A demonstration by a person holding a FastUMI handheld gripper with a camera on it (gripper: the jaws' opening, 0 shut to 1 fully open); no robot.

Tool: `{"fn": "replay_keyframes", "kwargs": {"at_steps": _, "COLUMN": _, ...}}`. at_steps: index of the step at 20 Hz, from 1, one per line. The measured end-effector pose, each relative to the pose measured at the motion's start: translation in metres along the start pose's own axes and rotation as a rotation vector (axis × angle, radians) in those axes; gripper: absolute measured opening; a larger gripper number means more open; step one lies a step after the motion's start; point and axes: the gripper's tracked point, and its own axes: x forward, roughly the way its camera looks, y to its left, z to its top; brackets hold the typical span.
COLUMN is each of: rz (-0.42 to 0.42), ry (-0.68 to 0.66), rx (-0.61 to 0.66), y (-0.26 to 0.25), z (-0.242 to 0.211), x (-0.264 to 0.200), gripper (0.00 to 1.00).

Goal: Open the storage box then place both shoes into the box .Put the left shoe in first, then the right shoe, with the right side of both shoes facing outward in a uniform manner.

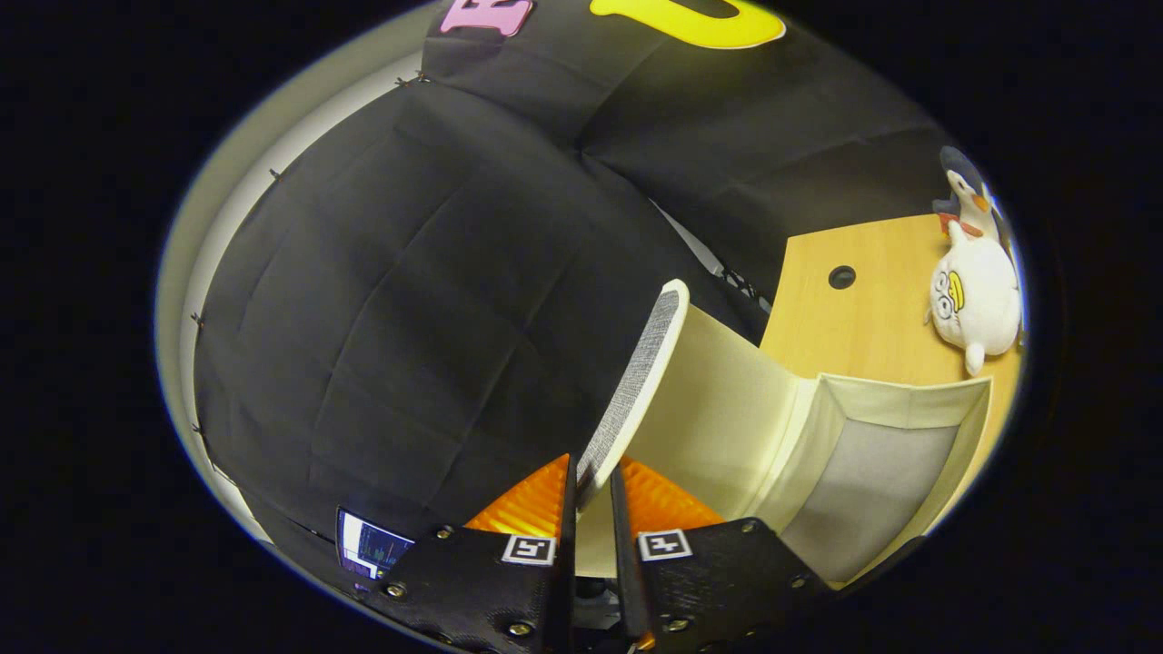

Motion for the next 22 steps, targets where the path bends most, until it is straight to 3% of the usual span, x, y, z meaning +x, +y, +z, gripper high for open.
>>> {"fn": "replay_keyframes", "kwargs": {"at_steps": 1, "rz": -0.015, "ry": 0.008, "rx": -0.027, "y": -0.003, "z": -0.003, "x": 0.01, "gripper": 0.23}}
{"fn": "replay_keyframes", "kwargs": {"at_steps": 4, "rz": -0.055, "ry": 0.051, "rx": -0.046, "y": -0.012, "z": -0.013, "x": 0.026, "gripper": 0.81}}
{"fn": "replay_keyframes", "kwargs": {"at_steps": 6, "rz": -0.08, "ry": 0.047, "rx": -0.027, "y": -0.018, "z": -0.014, "x": 0.027, "gripper": 0.96}}
{"fn": "replay_keyframes", "kwargs": {"at_steps": 13, "rz": -0.125, "ry": 0.013, "rx": -0.027, "y": -0.042, "z": 0.0, "x": -0.02, "gripper": 0.96}}
{"fn": "replay_keyframes", "kwargs": {"at_steps": 22, "rz": -0.282, "ry": -0.043, "rx": 0.007, "y": -0.126, "z": 0.005, "x": -0.126, "gripper": 0.97}}
